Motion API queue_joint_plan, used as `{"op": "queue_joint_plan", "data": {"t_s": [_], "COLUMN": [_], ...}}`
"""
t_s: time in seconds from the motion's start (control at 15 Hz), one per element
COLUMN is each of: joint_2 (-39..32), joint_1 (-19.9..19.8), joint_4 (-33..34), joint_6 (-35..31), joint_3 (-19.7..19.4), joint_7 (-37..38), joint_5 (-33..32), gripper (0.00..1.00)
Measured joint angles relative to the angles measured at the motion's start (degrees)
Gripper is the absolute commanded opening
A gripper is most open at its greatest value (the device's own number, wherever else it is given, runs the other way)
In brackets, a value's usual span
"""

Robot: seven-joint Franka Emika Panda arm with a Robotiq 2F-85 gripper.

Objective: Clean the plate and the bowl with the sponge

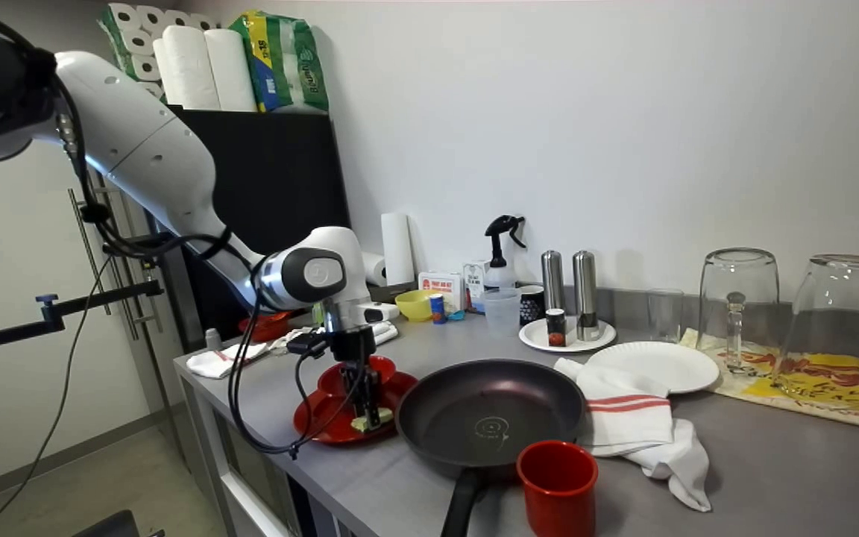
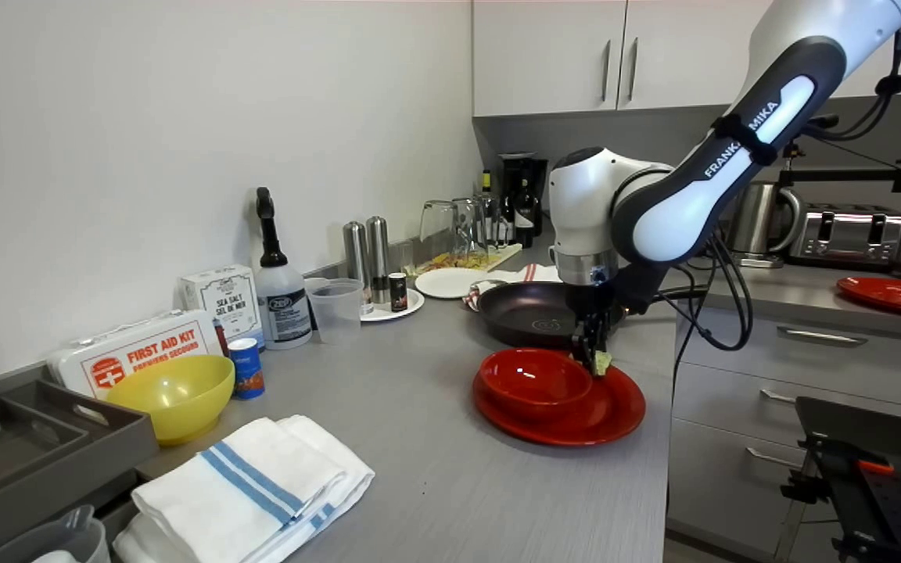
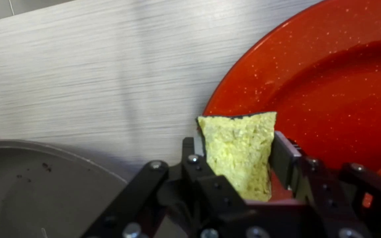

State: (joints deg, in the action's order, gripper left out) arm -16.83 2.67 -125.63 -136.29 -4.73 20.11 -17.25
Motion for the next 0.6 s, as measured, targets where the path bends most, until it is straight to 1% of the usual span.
{"op": "queue_joint_plan", "data": {"t_s": [0.27,0.6], "joint_2": [0.0,-0.1], "joint_1": [0.8,2.9], "joint_4": [-0.5,-1.6], "joint_6": [-2.6,-7.7], "joint_3": [-0.8,-3.3], "joint_7": [2.8,9.8], "joint_5": [-3.6,-12.6], "gripper": [0.25,0.25]}}
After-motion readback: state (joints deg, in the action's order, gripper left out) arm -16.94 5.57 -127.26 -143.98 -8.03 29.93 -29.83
